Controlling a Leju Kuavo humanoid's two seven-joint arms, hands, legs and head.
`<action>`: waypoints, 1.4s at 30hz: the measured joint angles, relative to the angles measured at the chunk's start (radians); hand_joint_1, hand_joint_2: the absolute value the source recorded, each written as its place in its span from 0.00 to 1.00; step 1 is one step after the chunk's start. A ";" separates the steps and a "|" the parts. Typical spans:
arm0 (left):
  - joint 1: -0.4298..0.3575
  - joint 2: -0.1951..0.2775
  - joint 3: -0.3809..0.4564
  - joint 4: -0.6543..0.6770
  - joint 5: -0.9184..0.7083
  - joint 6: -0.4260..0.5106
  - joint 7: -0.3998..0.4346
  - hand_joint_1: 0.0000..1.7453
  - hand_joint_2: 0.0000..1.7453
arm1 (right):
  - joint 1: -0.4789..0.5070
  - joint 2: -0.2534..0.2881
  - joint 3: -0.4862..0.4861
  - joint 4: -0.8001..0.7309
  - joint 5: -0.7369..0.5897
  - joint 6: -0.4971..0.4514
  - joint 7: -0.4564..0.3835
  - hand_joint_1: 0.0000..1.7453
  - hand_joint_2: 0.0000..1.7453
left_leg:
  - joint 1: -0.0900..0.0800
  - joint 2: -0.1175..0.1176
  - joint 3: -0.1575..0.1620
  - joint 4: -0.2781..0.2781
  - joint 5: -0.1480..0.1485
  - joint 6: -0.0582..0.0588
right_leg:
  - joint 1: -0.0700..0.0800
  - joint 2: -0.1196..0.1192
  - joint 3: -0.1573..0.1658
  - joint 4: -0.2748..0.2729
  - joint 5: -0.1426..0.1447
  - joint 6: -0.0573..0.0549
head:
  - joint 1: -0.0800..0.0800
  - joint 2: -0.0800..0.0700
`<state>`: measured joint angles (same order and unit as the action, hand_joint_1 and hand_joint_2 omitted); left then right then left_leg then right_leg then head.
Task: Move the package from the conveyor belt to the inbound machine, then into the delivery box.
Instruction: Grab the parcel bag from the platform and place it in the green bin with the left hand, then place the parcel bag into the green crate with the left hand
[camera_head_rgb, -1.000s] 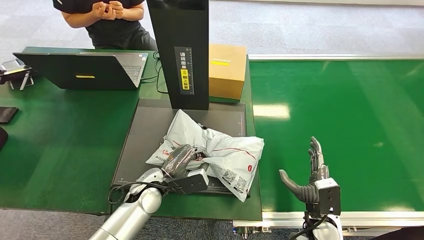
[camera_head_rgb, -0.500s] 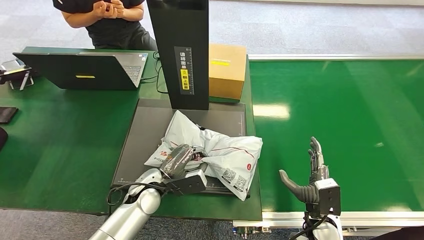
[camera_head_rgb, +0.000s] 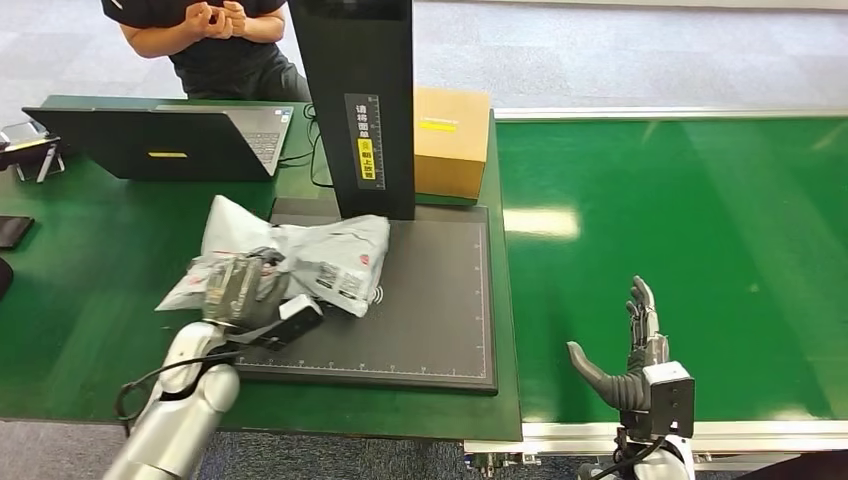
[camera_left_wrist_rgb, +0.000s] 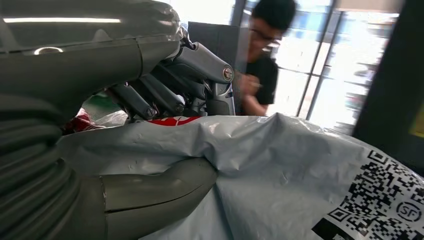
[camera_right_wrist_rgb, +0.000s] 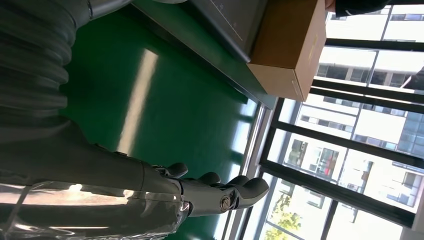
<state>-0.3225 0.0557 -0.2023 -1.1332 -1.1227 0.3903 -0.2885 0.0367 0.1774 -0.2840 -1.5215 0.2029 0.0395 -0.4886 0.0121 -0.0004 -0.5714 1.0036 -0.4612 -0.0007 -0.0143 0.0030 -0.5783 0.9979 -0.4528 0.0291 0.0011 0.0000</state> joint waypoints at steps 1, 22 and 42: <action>0.004 0.014 0.041 0.000 -0.007 0.003 -0.007 1.00 1.00 | 0.000 -0.001 0.000 0.001 -0.002 -0.001 -0.003 0.00 1.00 | 0.000 0.000 0.000 0.000 0.000 0.000 | 0.000 0.000 0.000 0.000 0.000 0.000 | 0.000 0.000; -0.013 0.053 0.457 0.028 -0.078 0.095 0.217 0.00 1.00 | -0.009 -0.009 0.001 0.022 -0.011 -0.051 -0.018 0.00 1.00 | 0.000 -0.001 -0.002 0.000 0.000 -0.001 | 0.000 -0.002 -0.001 0.000 -0.001 -0.001 | 0.000 0.000; 0.033 -0.019 0.547 -0.069 0.800 -0.334 -0.114 0.00 1.00 | -0.006 -0.009 0.001 0.022 -0.010 -0.057 -0.017 0.00 1.00 | 0.000 -0.001 -0.001 0.000 0.000 -0.001 | 0.000 -0.001 -0.001 0.000 -0.001 -0.001 | 0.000 0.000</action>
<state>-0.2896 0.0363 0.3444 -1.2020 -0.3232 0.0564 -0.4030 0.0302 0.1686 -0.2827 -1.4992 0.1934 -0.0179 -0.5055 0.0121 -0.0016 -0.5727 1.0036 -0.4615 -0.0018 -0.0144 0.0015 -0.5793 0.9981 -0.4540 0.0277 0.0013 0.0000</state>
